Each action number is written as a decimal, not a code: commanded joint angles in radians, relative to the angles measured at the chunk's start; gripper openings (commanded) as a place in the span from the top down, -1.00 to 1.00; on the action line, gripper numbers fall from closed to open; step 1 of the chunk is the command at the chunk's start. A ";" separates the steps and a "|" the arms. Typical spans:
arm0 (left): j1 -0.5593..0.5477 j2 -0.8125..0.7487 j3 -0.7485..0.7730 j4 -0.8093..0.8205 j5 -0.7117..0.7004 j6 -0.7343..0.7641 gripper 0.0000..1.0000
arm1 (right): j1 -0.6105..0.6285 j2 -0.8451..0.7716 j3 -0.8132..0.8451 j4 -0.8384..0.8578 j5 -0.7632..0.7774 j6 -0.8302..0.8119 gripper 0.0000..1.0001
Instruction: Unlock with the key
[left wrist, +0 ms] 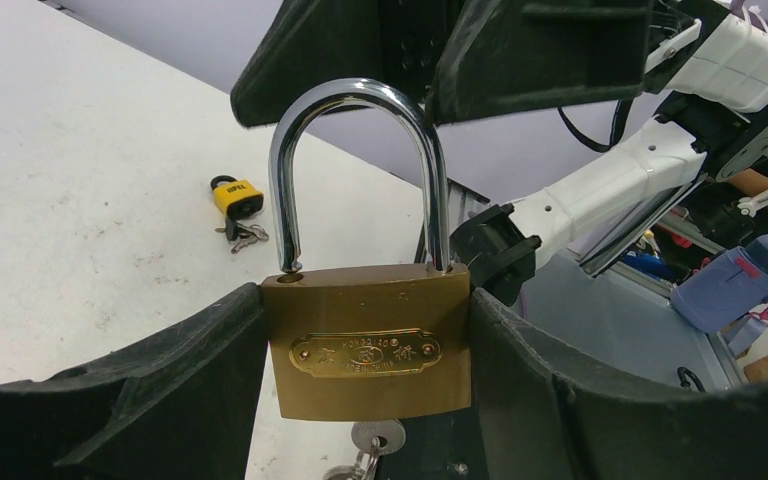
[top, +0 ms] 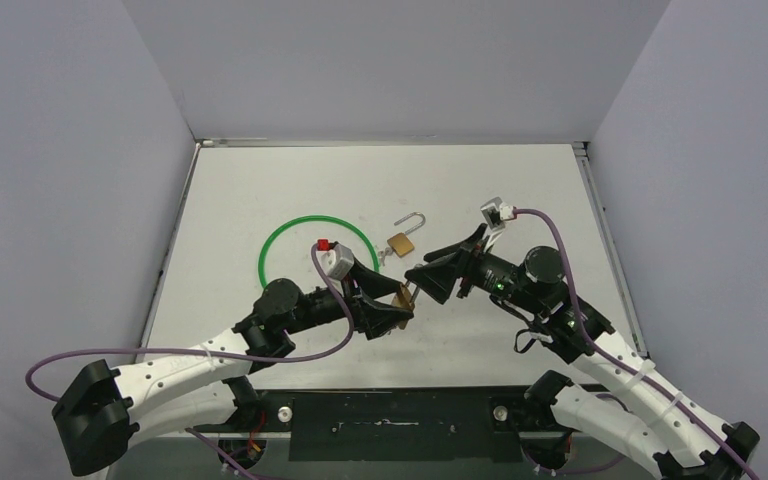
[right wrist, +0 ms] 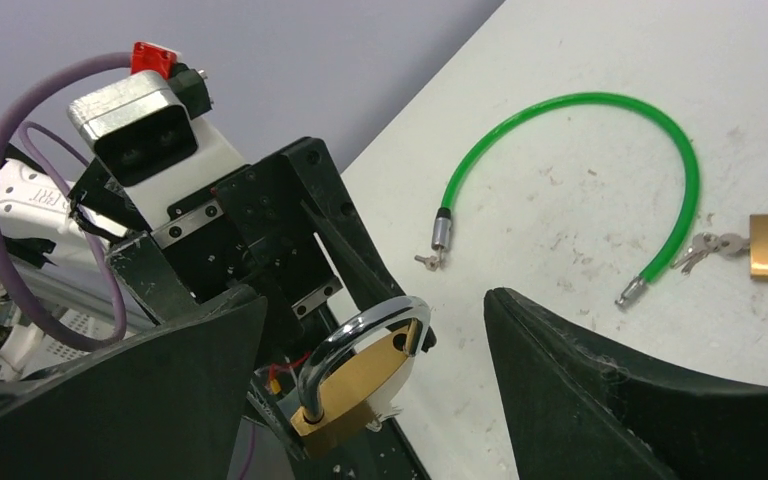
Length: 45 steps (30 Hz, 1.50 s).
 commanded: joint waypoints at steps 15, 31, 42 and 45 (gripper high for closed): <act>0.002 0.026 0.050 0.155 0.026 -0.005 1.00 | -0.007 0.050 -0.062 0.195 -0.108 0.083 0.88; 0.006 -0.008 0.016 0.003 -0.133 0.014 -0.95 | -0.009 0.054 -0.090 0.100 -0.018 0.065 1.00; 0.007 -0.006 -0.007 -0.080 -0.246 -0.012 -0.94 | -0.010 0.085 -0.186 0.032 -0.011 0.082 1.00; 0.008 -0.005 -0.011 -0.084 -0.258 -0.024 -0.94 | -0.011 0.118 -0.193 0.020 -0.004 0.106 1.00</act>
